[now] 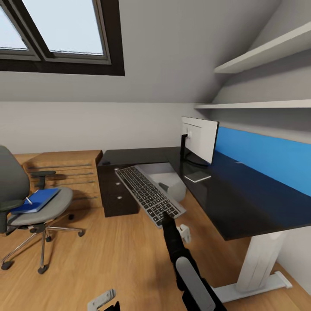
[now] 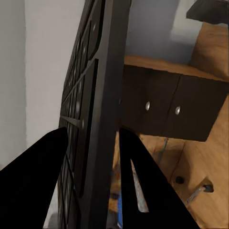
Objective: In the bedroom, organize the workspace by keeping the computer under the desk, ensuring the monitor is on the desk, placing the keyboard on the desk next to the monitor, placing the mouse on the desk next to the keyboard, moving the folder from the swivel chair onto the desk next to the mouse, stacking the notebook on top of the folder with the pen on top of the notebook, and positioning the swivel chair next to the desk.
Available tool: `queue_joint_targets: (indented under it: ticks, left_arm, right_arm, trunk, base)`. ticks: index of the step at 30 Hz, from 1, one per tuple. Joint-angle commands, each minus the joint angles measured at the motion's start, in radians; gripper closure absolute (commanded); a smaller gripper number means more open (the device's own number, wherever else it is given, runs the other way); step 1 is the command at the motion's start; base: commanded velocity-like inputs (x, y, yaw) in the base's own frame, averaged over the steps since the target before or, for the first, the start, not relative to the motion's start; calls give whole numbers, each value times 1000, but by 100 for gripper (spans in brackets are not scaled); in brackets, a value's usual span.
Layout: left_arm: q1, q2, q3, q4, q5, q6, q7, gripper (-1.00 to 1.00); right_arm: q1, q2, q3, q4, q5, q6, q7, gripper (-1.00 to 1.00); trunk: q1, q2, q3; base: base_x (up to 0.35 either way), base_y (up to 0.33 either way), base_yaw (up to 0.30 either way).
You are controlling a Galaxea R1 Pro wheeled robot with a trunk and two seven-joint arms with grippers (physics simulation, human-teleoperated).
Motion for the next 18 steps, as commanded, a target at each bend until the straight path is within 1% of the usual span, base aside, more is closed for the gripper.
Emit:
queue_joint_targets:
  ticks: [1,2,4,7,12,13,15,18]
  left_arm:
    - [0,1,-2,0,0,3,6,-100]
    - [0,0,-2,2,-20,2,7,-100]
    - [0,0,-2,3,-36,2,7,-100]
    - [0,0,-3,3,-50,2,6,-100]
    - [0,-3,-3,4,-56,2,6,-100]
    - [0,-12,-3,4,-57,1,6,-100]
    - [0,-18,-3,4,-58,-4,6,-100]
    - [0,-23,-5,3,-58,-48,6,-100]
  right_arm:
    - [-1,0,2,-3,-31,-6,-3,100]
    - [-1,0,0,-5,-57,-6,-3,100]
    - [-1,0,-1,-6,-65,-6,-3,100]
    - [0,0,-2,-7,-70,-8,-2,100]
    - [-1,0,-3,-13,-72,-9,-2,100]
    - [-1,0,-4,-15,-72,-10,-2,100]
    - [-1,0,-5,-15,-72,-10,-2,100]
    - [-1,0,-6,-16,-72,-9,-2,100]
  trunk:
    - [0,0,-1]
    - [0,0,-1]
    - [0,0,-1]
    - [0,0,-1]
    - [0,0,-1]
    - [0,0,-1]
    - [0,0,-1]
    - [0,0,-1]
  base:
    - [242,179,0]
    - [289,107,0]
    - [303,70,0]
    - [321,30,0]
    - [334,-17,0]
    - [253,-40,0]
    - [146,-23,0]
    - [57,-9,0]
